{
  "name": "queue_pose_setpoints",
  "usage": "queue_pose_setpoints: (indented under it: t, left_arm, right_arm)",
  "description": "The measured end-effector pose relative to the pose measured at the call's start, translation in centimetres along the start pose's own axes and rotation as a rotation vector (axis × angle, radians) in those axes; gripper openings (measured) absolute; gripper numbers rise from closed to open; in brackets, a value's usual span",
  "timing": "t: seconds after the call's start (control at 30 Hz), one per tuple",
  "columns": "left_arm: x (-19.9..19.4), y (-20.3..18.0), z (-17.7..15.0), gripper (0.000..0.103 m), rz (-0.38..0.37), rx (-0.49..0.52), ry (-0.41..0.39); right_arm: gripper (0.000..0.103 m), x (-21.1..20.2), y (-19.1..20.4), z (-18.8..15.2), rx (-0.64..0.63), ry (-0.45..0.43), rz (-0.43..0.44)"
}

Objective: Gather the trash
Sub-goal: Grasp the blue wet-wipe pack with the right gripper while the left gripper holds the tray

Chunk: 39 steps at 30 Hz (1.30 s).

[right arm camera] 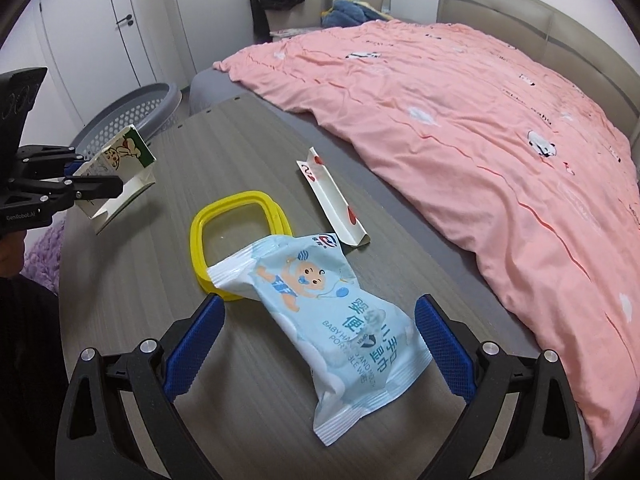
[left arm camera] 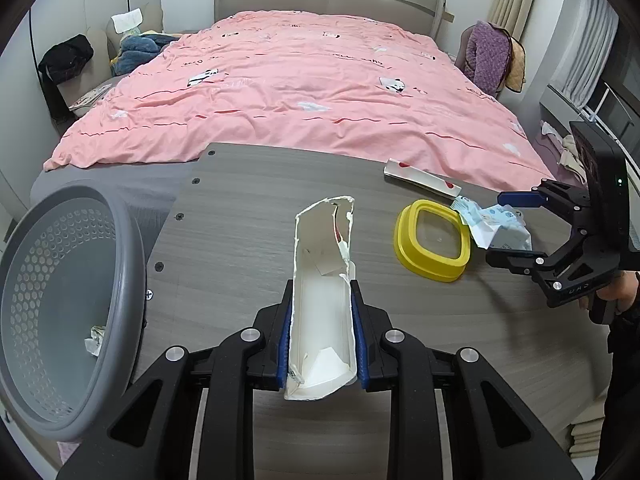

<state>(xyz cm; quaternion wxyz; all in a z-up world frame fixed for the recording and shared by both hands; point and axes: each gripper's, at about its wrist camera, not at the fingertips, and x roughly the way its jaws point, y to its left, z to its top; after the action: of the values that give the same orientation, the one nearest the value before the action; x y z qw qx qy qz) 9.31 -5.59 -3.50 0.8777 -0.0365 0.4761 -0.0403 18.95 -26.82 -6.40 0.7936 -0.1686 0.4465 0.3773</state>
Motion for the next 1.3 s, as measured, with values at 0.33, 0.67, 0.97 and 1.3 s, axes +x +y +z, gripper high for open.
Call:
queue_pose_setpoints:
  t: [0.33, 0.67, 0.97, 1.3]
  left_arm:
    - [-0.1, 0.2, 0.2, 0.024, -0.005, -0.004, -0.008]
    - [-0.7, 0.0, -0.3, 0.024, -0.026, 0.010, -0.028]
    - [-1.9, -0.1, -0.6, 0.024, -0.050, 0.018, -0.057]
    - [-2.8, -0.3, -1.0, 0.024, -0.078, 0.043, -0.077]
  right_arm:
    - [0.065, -0.8, 1.6, -2.3, 0.042, -0.004, 0.036]
    - [0.065, -2.9, 6.5, -5.5, 0.171, -0.084, 0.066]
    - [0.074, -2.9, 8.2, -5.7, 0.295, -0.125, -0.003]
    - [0.057, -2.2, 9.5, -5.6, 0.409, -0.130, -0.136]
